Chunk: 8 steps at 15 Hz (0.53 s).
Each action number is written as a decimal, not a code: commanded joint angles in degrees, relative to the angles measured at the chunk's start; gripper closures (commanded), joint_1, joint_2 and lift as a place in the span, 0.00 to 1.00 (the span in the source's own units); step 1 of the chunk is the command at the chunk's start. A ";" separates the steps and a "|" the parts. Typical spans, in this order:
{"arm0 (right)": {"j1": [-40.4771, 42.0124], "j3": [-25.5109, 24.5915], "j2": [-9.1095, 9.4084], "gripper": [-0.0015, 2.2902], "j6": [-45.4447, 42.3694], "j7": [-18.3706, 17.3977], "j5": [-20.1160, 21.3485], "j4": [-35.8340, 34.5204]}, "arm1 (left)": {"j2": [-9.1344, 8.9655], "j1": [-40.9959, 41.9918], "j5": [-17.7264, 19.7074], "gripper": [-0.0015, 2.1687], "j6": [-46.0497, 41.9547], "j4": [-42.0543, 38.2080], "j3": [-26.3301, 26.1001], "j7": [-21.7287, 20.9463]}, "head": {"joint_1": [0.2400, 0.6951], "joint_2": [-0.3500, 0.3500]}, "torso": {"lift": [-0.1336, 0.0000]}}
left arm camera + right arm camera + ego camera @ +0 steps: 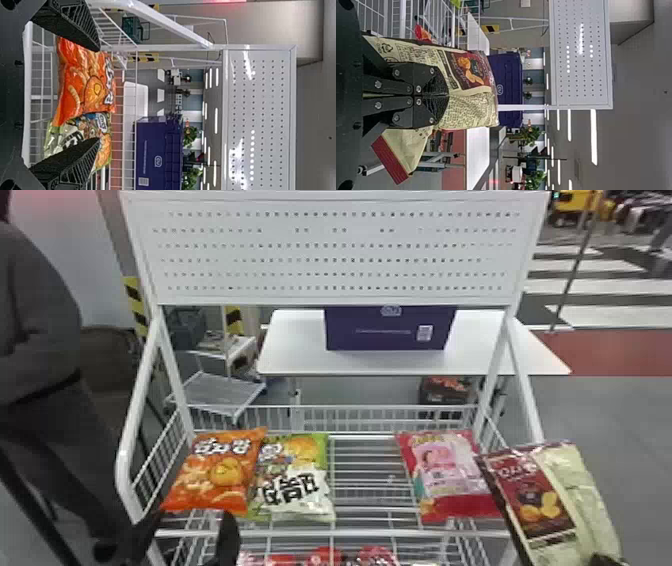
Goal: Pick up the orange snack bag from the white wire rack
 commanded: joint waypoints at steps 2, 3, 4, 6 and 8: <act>0.44 0.09 0.09 0.99 -0.16 0.00 0.18 -0.17 | -0.67 -12.12 1.87 0.04 7.33 8.01 -1.88 -0.34 | 0.57 0.50 | 1.00; 0.44 0.18 0.18 0.99 -0.16 0.00 0.26 -0.25 | -1.20 -15.90 2.58 0.04 9.26 11.18 -1.97 -1.05 | 0.57 0.50 | 1.00; 0.52 0.18 0.18 0.99 -0.16 0.00 0.26 -0.25 | -1.29 -19.06 4.25 0.04 11.37 13.90 -1.97 -1.66 | 0.57 0.50 | 1.00; 0.61 0.18 0.18 0.99 -0.16 0.00 0.35 -0.17 | -1.20 -24.16 4.42 0.04 13.83 19.00 -2.93 -1.84 | 0.57 0.50 | 1.00; 0.52 0.18 0.27 0.99 -0.16 0.00 0.35 0.01 | -1.20 -27.67 4.51 0.04 14.89 23.66 -3.02 -2.89 | 0.57 0.50 | 1.00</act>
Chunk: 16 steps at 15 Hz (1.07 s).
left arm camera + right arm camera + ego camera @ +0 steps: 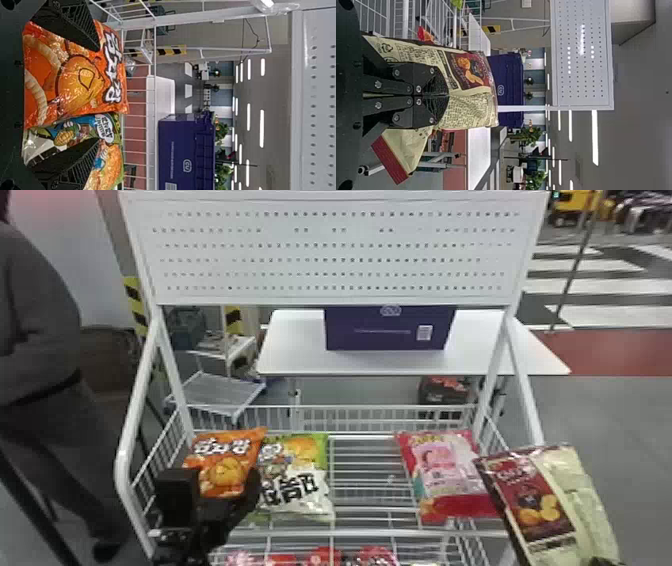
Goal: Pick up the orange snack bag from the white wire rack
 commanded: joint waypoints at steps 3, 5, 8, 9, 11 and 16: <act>-0.32 0.09 -0.02 0.99 0.00 0.00 0.10 0.43 | 0.00 -5.36 -0.40 0.05 3.46 6.22 -0.05 -0.22 | 0.57 0.50 | 1.00; -0.58 0.17 -0.02 0.99 0.00 0.00 0.10 0.69 | 0.18 -5.88 -0.49 0.13 6.45 6.31 0.22 -0.31 | 0.57 0.50 | 1.00; -0.76 0.26 -0.11 0.99 0.00 0.00 0.10 0.69 | 0.27 -5.80 -0.05 0.73 11.02 6.13 0.66 -0.40 | 0.57 0.50 | 1.00; -0.84 0.26 -0.11 0.99 0.00 0.00 0.10 0.69 | 0.27 -5.71 0.04 0.91 12.95 5.17 0.75 -0.31 | 0.57 0.50 | 1.00; -0.84 0.26 -0.11 0.99 0.00 0.00 0.10 0.69 | 0.53 -4.65 0.13 0.95 14.18 2.53 0.83 -0.31 | 0.57 0.50 | 1.00; -1.20 0.52 -0.11 0.99 0.00 0.00 0.01 0.96 | 0.62 5.45 0.48 0.95 13.48 -15.40 1.45 0.92 | 0.57 0.50 | 1.00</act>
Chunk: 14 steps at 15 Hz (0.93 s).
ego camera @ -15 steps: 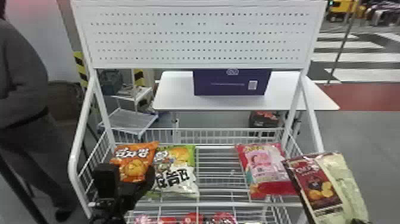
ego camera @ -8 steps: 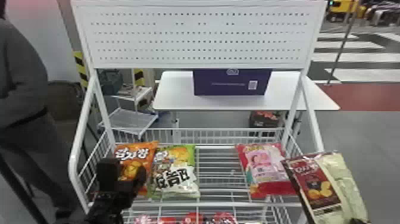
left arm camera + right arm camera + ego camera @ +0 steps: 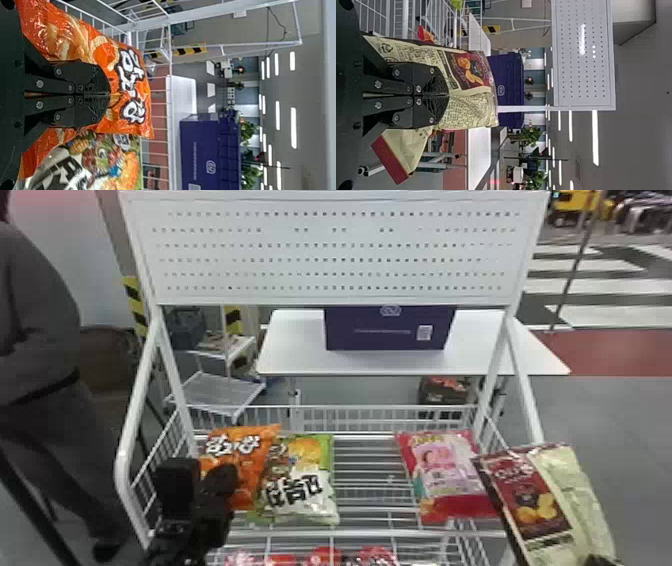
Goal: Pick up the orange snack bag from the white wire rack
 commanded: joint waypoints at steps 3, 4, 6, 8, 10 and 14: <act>-0.40 0.41 0.09 0.99 0.00 0.00 0.08 0.35 | -0.04 14.78 0.18 0.95 -2.98 -17.70 1.63 1.12 | 0.57 0.50 | 1.00; -0.40 0.41 0.00 0.99 0.00 0.00 0.08 0.44 | -0.04 17.68 0.09 0.95 -5.80 -19.19 1.89 1.74 | 0.57 0.50 | 1.00; -0.58 0.68 0.00 0.99 0.00 0.00 0.08 0.71 | -0.04 23.22 0.00 0.95 -11.07 -20.60 2.94 2.44 | 0.57 0.50 | 1.00; -0.66 0.85 0.00 0.99 0.00 0.00 0.08 0.97 | -0.04 27.09 -0.09 0.95 -17.05 -20.69 3.65 2.88 | 0.57 0.50 | 1.00; -0.66 0.85 -0.09 0.99 -0.18 0.00 0.08 0.97 | 0.05 30.87 -0.09 0.95 -23.73 -20.78 3.82 3.05 | 0.57 0.50 | 1.00; -0.66 1.03 -0.09 0.99 -0.18 0.00 0.08 0.79 | 0.84 35.79 -0.35 0.95 -27.77 -22.62 3.73 3.32 | 0.57 0.50 | 1.00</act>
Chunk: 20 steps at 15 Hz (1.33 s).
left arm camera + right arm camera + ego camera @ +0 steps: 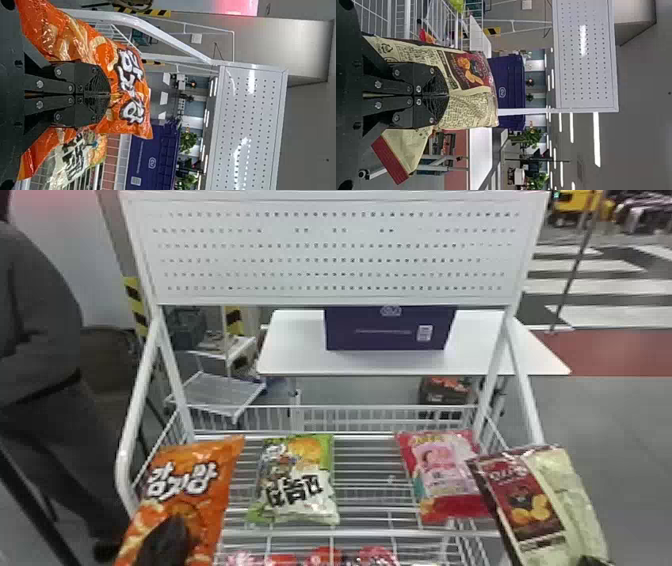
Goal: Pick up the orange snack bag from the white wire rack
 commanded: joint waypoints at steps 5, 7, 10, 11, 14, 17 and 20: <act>0.01 0.35 0.00 0.99 -0.18 0.00 0.00 -0.08 | 0.68 2.14 -0.80 0.95 -0.34 -1.35 0.13 -0.05 | 0.57 0.50 | 1.00; 0.09 0.26 -0.09 0.99 -0.18 0.00 0.00 -0.08 | 0.68 2.05 -0.88 0.95 -0.16 -1.35 0.30 -0.05 | 0.57 0.50 | 1.00; 0.01 0.26 -0.09 0.99 -0.18 0.00 0.00 -0.08 | 0.68 2.05 -0.88 0.95 -0.16 -1.35 0.39 -0.05 | 0.57 0.50 | 1.00; 0.01 0.26 -0.18 0.99 -0.18 0.00 0.00 -0.08 | 0.68 2.05 -0.88 0.95 -0.16 -1.35 0.39 -0.13 | 0.57 0.50 | 1.00; -0.08 0.26 -0.18 0.99 -0.18 0.00 0.00 0.00 | 0.68 2.05 -0.97 0.95 -0.16 -1.35 0.39 -0.13 | 0.57 0.50 | 1.00; -0.17 0.26 -0.18 0.99 -0.18 0.00 0.00 0.00 | 0.60 2.05 -0.97 0.95 -0.16 -1.26 0.39 -0.13 | 0.57 0.50 | 1.00; -0.26 0.26 -0.09 0.99 -0.18 0.00 0.00 0.00 | 0.60 2.05 -0.97 0.95 0.02 -1.35 0.39 -0.31 | 0.57 0.50 | 1.00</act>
